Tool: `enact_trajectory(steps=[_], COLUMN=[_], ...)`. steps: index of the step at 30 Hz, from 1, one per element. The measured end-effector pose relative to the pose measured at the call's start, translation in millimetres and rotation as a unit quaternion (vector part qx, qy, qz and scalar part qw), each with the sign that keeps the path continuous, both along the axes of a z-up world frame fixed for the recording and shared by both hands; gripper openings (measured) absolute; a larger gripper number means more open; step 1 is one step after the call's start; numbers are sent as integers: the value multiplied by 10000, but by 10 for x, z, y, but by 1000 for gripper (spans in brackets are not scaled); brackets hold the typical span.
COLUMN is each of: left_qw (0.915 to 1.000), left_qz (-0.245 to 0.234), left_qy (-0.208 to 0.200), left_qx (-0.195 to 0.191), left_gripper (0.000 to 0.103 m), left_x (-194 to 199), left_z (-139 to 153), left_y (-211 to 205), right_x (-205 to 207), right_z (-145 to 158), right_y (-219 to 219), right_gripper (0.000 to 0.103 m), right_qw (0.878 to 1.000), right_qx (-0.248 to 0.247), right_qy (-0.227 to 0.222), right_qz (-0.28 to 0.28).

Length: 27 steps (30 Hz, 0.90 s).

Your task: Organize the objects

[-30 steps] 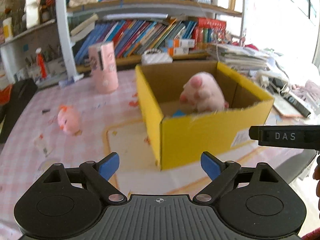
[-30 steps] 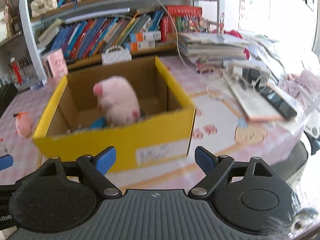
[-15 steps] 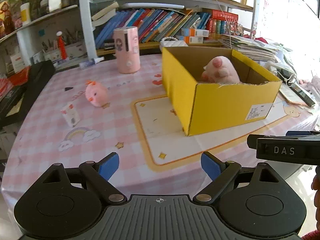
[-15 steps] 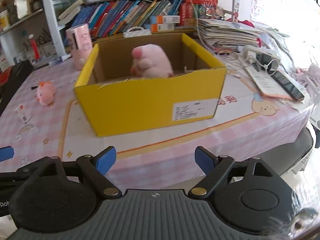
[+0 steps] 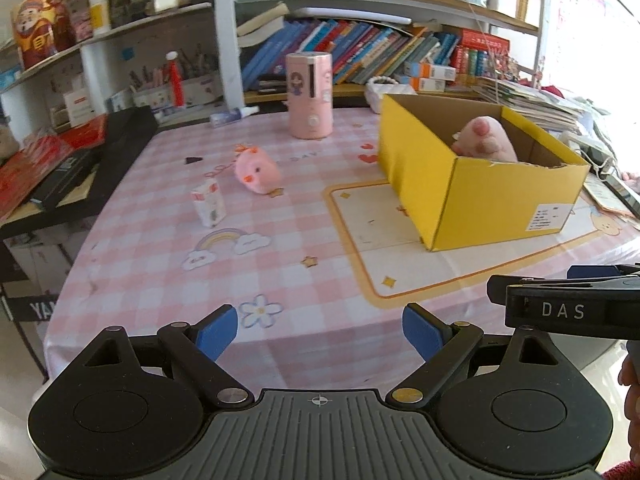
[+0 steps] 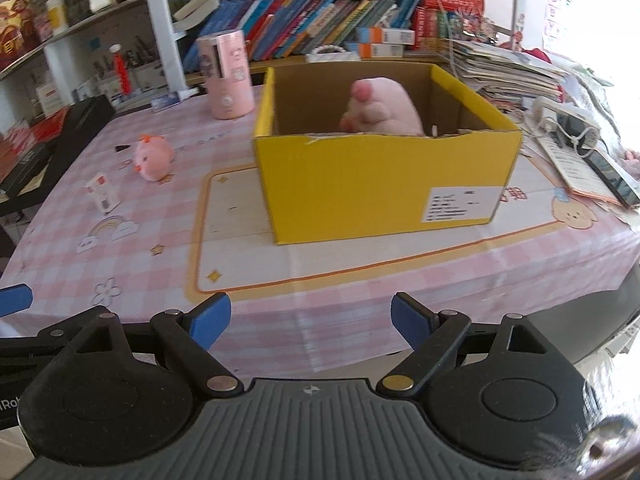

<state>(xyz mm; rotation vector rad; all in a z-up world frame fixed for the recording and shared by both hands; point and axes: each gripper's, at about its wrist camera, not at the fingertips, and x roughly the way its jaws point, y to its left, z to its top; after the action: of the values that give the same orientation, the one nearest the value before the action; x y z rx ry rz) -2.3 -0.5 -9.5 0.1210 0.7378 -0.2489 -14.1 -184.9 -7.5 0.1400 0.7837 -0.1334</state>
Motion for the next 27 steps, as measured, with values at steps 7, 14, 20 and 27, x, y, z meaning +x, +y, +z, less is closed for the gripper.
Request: enact_trajectory(steps=[7,14,20,27], left_qw=[9998,9990,9983,9972], left_qz=[204,433,550,697], left_qy=[-51,-115,-155,-179], left_qx=[-8,-48,-101,-179], left_gripper=[92,92,92,92], left_x=[-70,-97,-97,-87], left_z=[12,29,32,44], left_y=[244,502,670,834], right_x=[-4,23,48,98], right_z=[16,35,58,96], right_y=[236,480,678,870], right_gripper=[88,88,88,88], right_qw=[9997,9990,9981,9966], right_qx=[-5,-37,-98,-163], right_qy=[-58,-128,-186,-231], right_qz=[228,434,582,779])
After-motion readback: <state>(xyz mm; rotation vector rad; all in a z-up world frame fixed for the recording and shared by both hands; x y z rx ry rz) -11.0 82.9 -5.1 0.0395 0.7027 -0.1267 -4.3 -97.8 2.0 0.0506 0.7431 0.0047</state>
